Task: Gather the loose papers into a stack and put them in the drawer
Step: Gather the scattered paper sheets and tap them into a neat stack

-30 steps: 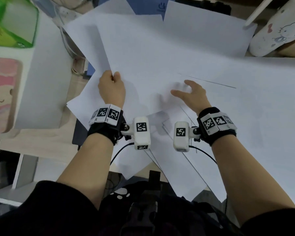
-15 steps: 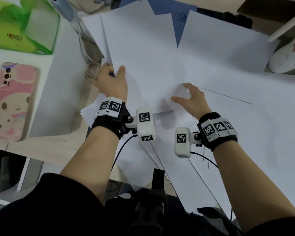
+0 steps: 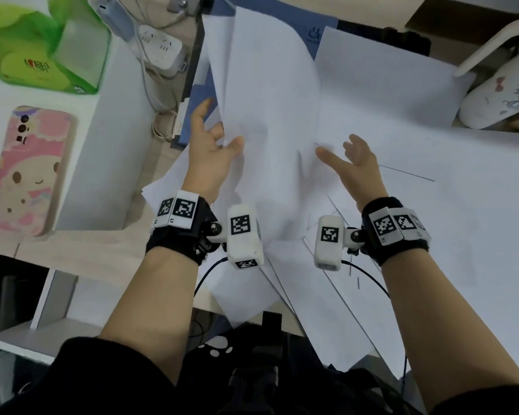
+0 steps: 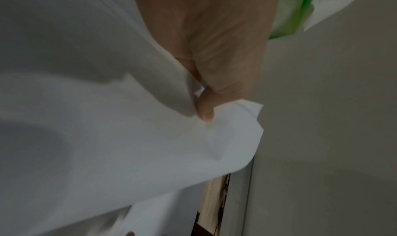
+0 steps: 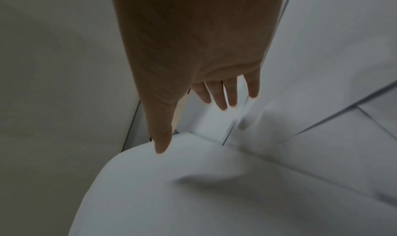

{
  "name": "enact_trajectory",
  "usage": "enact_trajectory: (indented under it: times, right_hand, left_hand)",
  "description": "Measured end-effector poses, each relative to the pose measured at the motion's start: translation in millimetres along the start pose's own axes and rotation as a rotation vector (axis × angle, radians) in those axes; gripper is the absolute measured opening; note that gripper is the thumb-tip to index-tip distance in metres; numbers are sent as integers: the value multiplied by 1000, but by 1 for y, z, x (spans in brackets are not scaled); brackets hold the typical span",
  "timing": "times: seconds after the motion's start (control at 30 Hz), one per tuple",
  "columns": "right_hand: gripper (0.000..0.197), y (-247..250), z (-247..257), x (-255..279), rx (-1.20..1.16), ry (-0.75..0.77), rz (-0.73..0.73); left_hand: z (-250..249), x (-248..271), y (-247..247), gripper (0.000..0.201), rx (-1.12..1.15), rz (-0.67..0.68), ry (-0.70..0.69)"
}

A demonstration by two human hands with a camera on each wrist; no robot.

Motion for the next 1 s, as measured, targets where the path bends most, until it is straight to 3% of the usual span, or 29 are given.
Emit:
enact_trajectory:
  times: [0.07, 0.17, 0.37, 0.43, 0.5, 0.53, 0.57, 0.67, 0.8, 0.93, 1.0]
  right_hand:
    - [93, -1, -8, 5, -94, -91, 95]
    - [90, -2, -23, 15, -188, -160, 164]
    - [99, 5, -33, 33, -359, -217, 227]
    - [80, 11, -33, 39, -454, -230, 202]
    - [35, 22, -36, 42, -509, -221, 137]
    - [23, 28, -37, 45, -504, -222, 112]
    - [25, 34, -41, 46, -492, -226, 97]
    - [69, 44, -55, 46, -421, -269, 89]
    - [41, 57, -60, 47, -369, -222, 55]
    - [41, 78, -62, 44, -407, -175, -2]
    - [23, 88, -57, 45, -446, -131, 21]
  left_hand:
    - [7, 9, -2, 69, -6, 116, 49]
    - [8, 25, -10, 54, -43, 281, 72]
    - [-2, 45, -26, 44, 31, 462, 131]
    - [1, 45, -28, 44, -22, 414, 138]
    - [7, 43, -26, 44, -144, 305, 107]
    - [11, 42, -24, 44, -211, 252, 88]
    - [16, 42, -23, 45, -279, 218, 78]
    - [33, 44, -31, 48, -434, 254, 85]
    - [45, 40, -52, 52, -501, 337, 75]
    - [37, 25, -74, 47, -493, 250, 21]
    - [30, 16, -85, 44, -465, 197, -8]
Point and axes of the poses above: each hand's wrist, its own x-axis away from the middle knuckle, its own y-axis out of the back of the hand, z = x × y, the point moved 4 cm from there along -x, towards the middle knuckle, and after that the axes turned 3 degrees about -y, right-handed, at the moved point
